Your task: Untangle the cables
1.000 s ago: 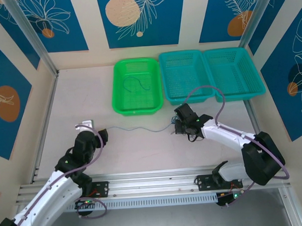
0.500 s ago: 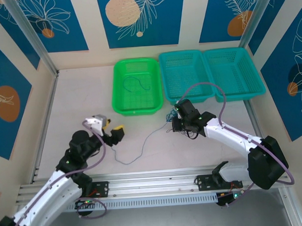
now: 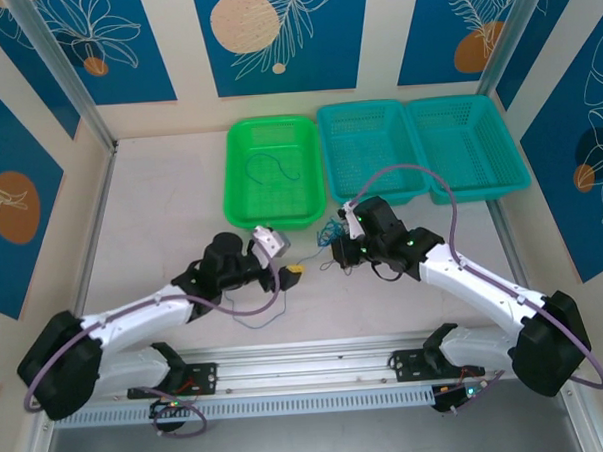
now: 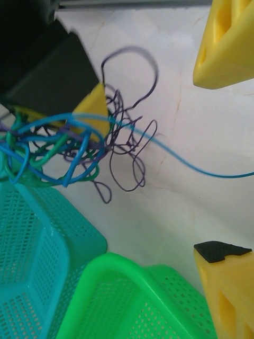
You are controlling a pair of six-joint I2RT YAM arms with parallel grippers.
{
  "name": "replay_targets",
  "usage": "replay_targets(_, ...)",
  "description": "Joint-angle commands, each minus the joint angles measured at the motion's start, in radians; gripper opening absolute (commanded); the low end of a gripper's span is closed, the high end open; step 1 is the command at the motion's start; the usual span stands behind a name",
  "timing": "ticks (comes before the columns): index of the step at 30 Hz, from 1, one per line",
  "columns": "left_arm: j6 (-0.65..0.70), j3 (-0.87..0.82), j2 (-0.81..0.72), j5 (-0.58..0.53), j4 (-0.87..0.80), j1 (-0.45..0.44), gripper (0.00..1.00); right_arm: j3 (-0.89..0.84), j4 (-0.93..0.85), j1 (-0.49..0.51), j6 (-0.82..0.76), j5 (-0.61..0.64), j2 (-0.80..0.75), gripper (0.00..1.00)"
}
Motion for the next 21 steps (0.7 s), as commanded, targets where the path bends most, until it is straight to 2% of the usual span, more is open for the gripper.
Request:
replay_targets(1,0.028,0.066,0.083,0.026,0.090,-0.012,0.75,0.020,0.021,0.022,-0.036,-0.058,-0.029,0.02)
replay_targets(4,0.015,0.098,0.143,0.128,0.137,-0.029,0.75,0.018,0.020,0.024,-0.027,-0.043,-0.033,0.03)
replay_targets(8,-0.023,0.109,0.198,0.171,0.197,-0.039,0.74,0.015,0.024,0.025,-0.017,-0.052,-0.031,0.03)
replay_targets(10,-0.026,0.121,0.215,0.162,0.195,-0.046,0.62,0.011,0.033,0.028,-0.011,-0.060,-0.029,0.02)
replay_targets(11,-0.027,0.127,0.222,0.154,0.185,-0.049,0.50,0.007,0.036,0.030,-0.008,-0.059,-0.029,0.03)
replay_targets(13,-0.030,0.139,0.230,0.134,0.165,-0.051,0.17,-0.001,0.041,0.030,0.001,-0.041,-0.029,0.03)
replay_targets(14,-0.033,0.141,0.228,0.120,0.159,-0.052,0.03,-0.005,0.040,0.030,0.011,-0.015,-0.028,0.05)
replay_targets(15,-0.043,0.138,0.223,0.097,0.159,-0.052,0.00,-0.011,0.038,0.030,0.022,0.013,-0.026,0.06)
replay_targets(17,-0.073,0.124,0.198,0.040,0.165,-0.053,0.00,-0.030,0.040,0.026,0.046,0.089,-0.020,0.09)
replay_targets(21,-0.161,0.074,0.094,-0.075,0.183,-0.051,0.00,-0.070,-0.024,-0.033,0.205,0.315,0.032,0.10)
